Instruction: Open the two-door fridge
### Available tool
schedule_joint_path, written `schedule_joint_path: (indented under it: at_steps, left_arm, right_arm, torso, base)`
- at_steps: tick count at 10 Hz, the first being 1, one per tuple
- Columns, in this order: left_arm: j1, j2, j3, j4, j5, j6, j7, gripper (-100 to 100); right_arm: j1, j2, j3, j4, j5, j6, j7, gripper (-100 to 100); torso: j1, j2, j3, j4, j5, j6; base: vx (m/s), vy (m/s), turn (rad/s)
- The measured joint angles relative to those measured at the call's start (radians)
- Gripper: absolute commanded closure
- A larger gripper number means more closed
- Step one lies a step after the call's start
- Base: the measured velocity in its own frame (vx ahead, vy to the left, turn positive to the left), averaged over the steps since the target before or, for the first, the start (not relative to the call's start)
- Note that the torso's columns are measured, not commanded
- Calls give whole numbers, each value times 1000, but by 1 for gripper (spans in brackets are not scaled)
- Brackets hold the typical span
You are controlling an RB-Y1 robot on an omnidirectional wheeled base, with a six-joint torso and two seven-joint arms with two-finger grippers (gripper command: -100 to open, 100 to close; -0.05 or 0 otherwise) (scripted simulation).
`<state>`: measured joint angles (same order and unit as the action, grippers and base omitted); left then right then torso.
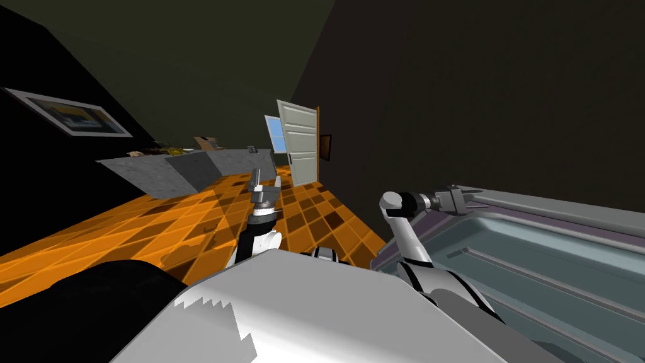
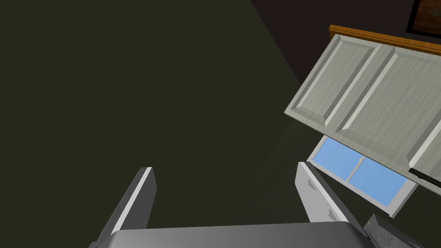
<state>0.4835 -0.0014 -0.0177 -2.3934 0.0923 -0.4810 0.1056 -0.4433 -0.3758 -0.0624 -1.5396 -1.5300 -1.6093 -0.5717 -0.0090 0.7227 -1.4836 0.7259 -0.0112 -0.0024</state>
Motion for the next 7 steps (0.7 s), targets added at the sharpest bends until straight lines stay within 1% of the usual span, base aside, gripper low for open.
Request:
schedule_joint_path:
  at_steps: [1,2,3,4,5,6,7]
  left_arm:
    - [0,0,0,0,0,0,0,0]
    - [0,0,0,0,0,0,0,0]
    - [0,0,0,0,0,0,0,0]
    - [0,0,0,0,0,0,0,0]
    - [0,0,0,0,0,0,0,0]
    - [0,0,0,0,0,0,0,0]
    - [0,0,0,0,0,0,0,0]
  right_arm:
    - [-4,-14,-8,31,1,-1,-17,100]
    - [-9,-20,-9,63,4,-2,-23,100]
    - [-8,-23,-10,86,5,-2,-20,100]
    - [-8,-24,-10,107,5,-2,-18,100]
    - [-3,-55,-35,138,-13,8,-45,-100]
    - [-25,-67,-41,155,-17,17,-47,-100]
    - [-31,-70,-41,145,-15,22,-31,-100]
  torso:
    - [-4,4,3,2,-1,2]
    - [-7,6,4,1,-4,1]
    - [-9,4,4,0,-7,2]
    - [-11,3,3,-1,-8,2]
    - [-7,-2,0,-2,-7,0]
    - [-2,3,1,4,2,1]
    - [1,10,5,8,5,3]
  base:
    - [9,-2,-30]
    - [0,0,0]
    - [-6,-2,9]
    - [39,75,317]
    - [6,63,69]
    - [-25,12,-65]
    - [-19,13,-16]
